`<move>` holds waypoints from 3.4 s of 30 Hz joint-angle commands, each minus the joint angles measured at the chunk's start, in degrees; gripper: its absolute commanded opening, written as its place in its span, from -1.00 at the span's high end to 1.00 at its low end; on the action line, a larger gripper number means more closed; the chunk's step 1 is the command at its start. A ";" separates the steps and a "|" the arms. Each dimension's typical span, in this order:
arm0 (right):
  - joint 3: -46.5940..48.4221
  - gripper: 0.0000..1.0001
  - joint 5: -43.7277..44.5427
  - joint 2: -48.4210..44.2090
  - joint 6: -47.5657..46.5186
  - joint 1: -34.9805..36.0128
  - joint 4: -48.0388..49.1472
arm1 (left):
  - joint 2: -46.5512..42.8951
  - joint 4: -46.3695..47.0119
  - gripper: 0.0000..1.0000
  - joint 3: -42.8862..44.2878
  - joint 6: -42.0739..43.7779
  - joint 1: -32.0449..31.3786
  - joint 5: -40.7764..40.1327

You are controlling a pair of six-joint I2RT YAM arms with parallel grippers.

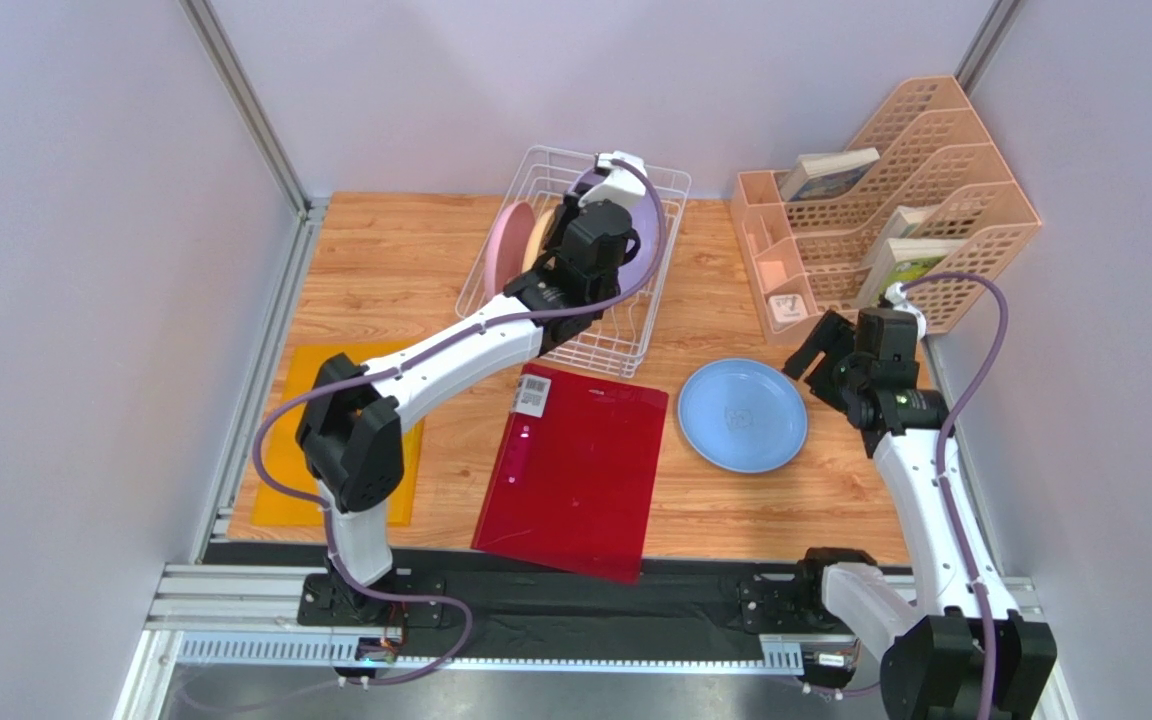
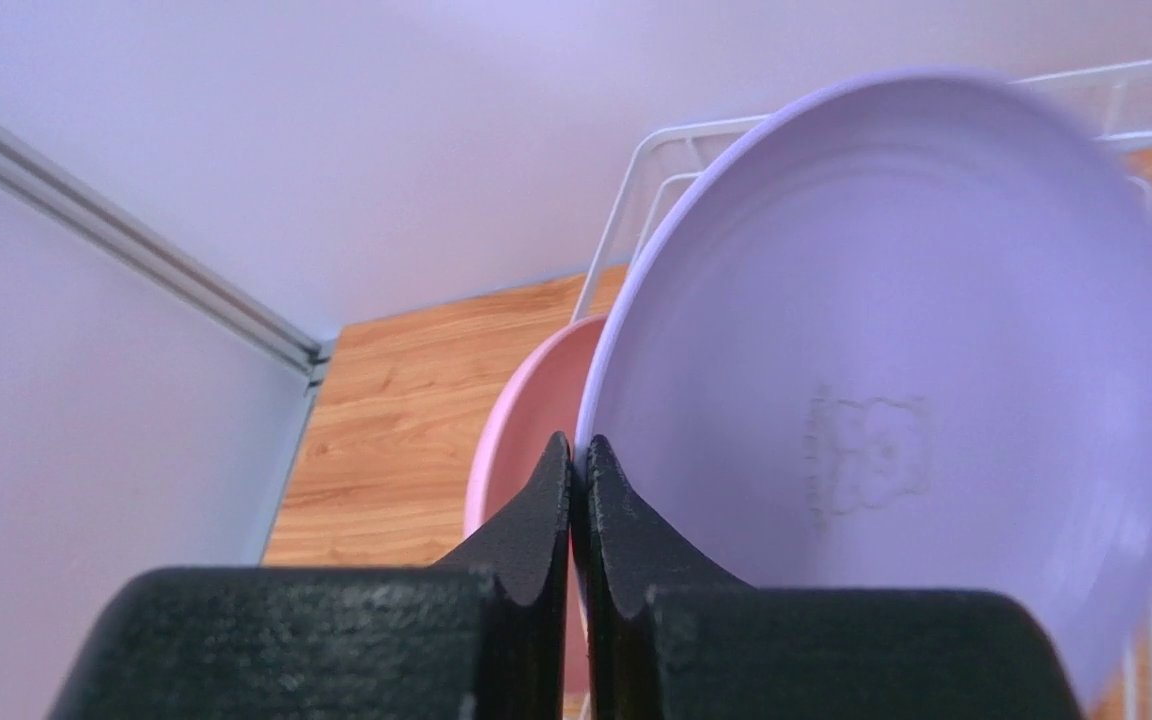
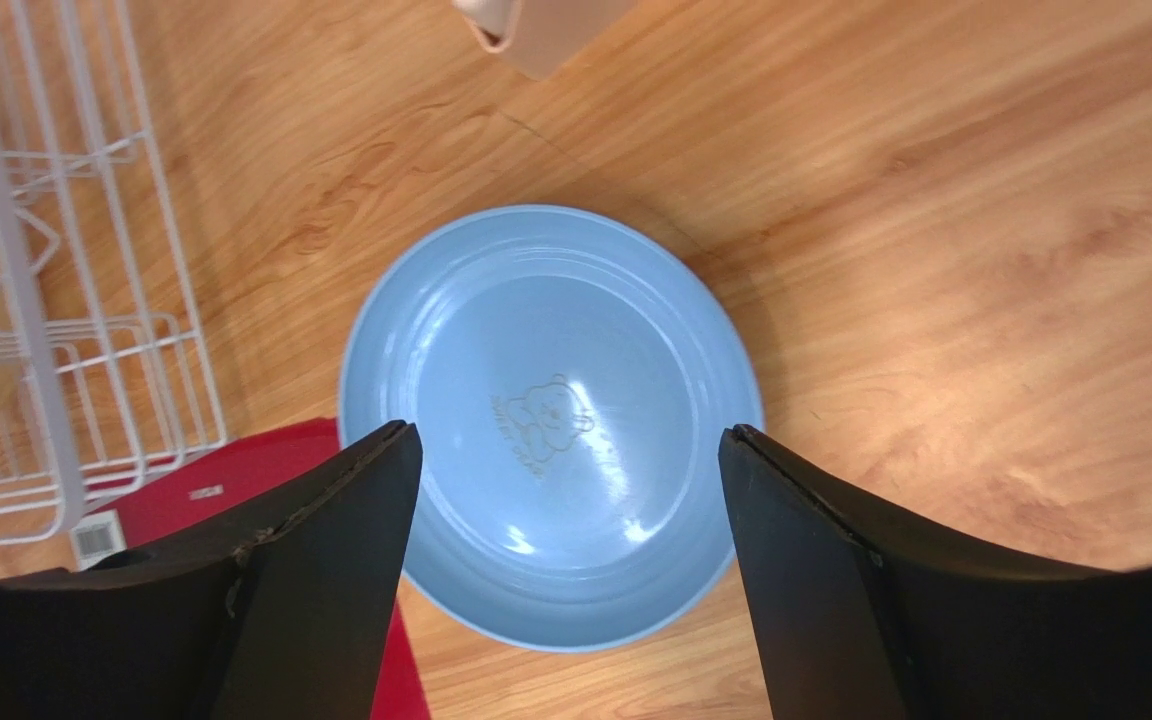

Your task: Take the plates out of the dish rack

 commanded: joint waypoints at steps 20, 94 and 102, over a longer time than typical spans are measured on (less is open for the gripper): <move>9.40 -0.54 -19.11 12.73 1.81 10.03 23.54 | -12.12 -15.53 1.00 -4.79 -26.23 -0.85 33.71; -11.26 1.00 12.18 -14.07 12.18 11.80 -1.33 | -21.62 -8.41 -0.96 -19.29 -25.09 4.86 31.51; -10.82 1.00 12.45 -13.45 12.10 11.80 -1.41 | -21.71 -8.23 -0.96 -19.20 -25.00 4.86 31.60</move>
